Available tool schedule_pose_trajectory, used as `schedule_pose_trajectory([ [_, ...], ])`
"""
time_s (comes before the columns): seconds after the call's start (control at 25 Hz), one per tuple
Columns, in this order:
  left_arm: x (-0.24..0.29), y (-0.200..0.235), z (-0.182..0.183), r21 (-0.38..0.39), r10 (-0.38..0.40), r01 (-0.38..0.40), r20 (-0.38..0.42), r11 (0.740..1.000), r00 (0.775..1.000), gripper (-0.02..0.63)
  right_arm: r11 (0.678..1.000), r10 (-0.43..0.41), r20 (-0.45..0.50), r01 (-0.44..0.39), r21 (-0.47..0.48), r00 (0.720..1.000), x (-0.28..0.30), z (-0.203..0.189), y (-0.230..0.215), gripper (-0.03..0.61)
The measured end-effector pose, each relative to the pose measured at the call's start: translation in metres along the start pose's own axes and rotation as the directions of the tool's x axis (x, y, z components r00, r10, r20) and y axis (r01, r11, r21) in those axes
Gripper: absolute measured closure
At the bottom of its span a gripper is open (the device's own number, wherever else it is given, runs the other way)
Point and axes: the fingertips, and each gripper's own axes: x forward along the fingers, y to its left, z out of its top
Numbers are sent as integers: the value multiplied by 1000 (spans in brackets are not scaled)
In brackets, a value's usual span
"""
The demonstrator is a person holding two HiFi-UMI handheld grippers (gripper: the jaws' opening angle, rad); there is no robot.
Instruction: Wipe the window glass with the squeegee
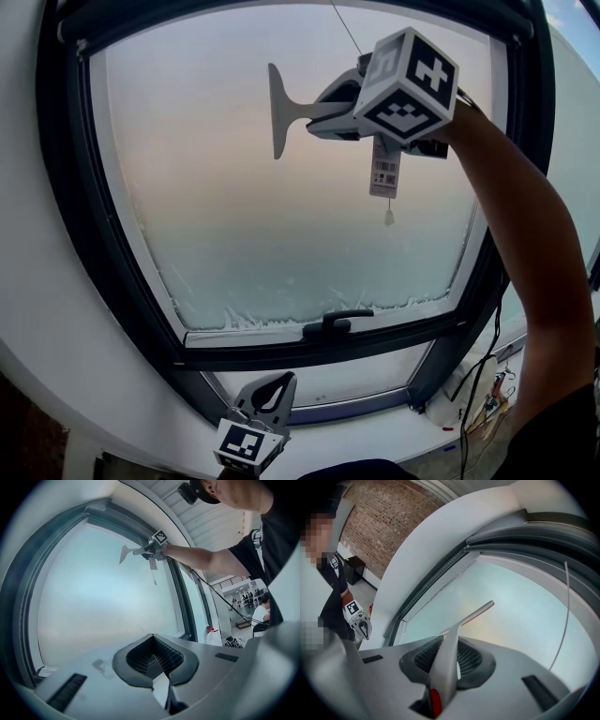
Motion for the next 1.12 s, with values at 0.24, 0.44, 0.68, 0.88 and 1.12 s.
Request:
schedule_pose_trajectory([
  [0.24,3,-10,-1,0,0,0,-2,1000,1000,612,1000,-13,-16,13,11,1000,-13,-16,-3,512],
  [0.44,4,-16,-2,-4,-2,2,-8,1000,1000,614,999,-27,-33,28,23,999,-21,-29,-6,513],
  [0.68,3,-17,-1,-4,-8,8,-4,1000,1000,614,999,-35,-52,36,28,998,-22,-35,-5,512],
  [0.88,-1,-16,-2,-10,-17,17,-7,1000,1000,612,997,-33,-9,33,75,999,-20,-31,1,512],
  [1.12,-7,-13,-7,-10,-33,33,-24,999,999,612,916,-183,316,45,399,931,-28,-9,3,512],
])
